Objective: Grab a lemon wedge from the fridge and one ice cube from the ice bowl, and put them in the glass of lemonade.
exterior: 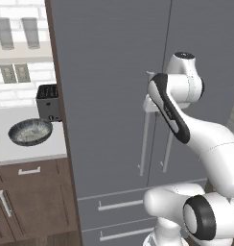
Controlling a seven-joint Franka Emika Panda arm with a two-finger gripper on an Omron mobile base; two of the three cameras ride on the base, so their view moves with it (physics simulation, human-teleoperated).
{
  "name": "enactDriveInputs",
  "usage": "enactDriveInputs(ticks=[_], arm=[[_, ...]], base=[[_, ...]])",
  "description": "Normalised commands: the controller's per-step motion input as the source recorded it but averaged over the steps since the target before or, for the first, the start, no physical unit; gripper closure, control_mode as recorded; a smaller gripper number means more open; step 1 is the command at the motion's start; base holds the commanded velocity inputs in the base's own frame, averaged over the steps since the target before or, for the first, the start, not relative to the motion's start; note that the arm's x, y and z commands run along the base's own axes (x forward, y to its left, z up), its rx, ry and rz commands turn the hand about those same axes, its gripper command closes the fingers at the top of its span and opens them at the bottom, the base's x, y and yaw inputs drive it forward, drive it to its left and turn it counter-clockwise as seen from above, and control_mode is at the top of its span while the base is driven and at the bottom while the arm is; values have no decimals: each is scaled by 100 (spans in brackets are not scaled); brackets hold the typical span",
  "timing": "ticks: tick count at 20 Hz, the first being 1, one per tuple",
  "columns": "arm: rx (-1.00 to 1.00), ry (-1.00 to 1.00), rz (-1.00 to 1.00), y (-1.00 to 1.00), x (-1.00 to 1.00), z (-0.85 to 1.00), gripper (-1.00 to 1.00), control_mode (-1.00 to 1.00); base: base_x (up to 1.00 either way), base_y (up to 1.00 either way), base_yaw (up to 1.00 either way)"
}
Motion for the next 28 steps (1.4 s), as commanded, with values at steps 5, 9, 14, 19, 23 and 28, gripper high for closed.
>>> enactDriveInputs(ticks=[5,9,14,19,23,28], arm=[[0,4,0,0,-20,-1,-100,-100],[1,4,-2,-2,-51,-15,-100,-100],[0,0,0,0,-31,-23,-100,-100],[1,1,0,0,-8,-7,-100,-100],[1,0,0,2,-11,-3,-100,100],[0,0,0,0,0,0,-100,100]], base=[[0,0,0],[0,0,0],[0,0,0],[0,0,0],[-33,62,0],[-8,100,0]])
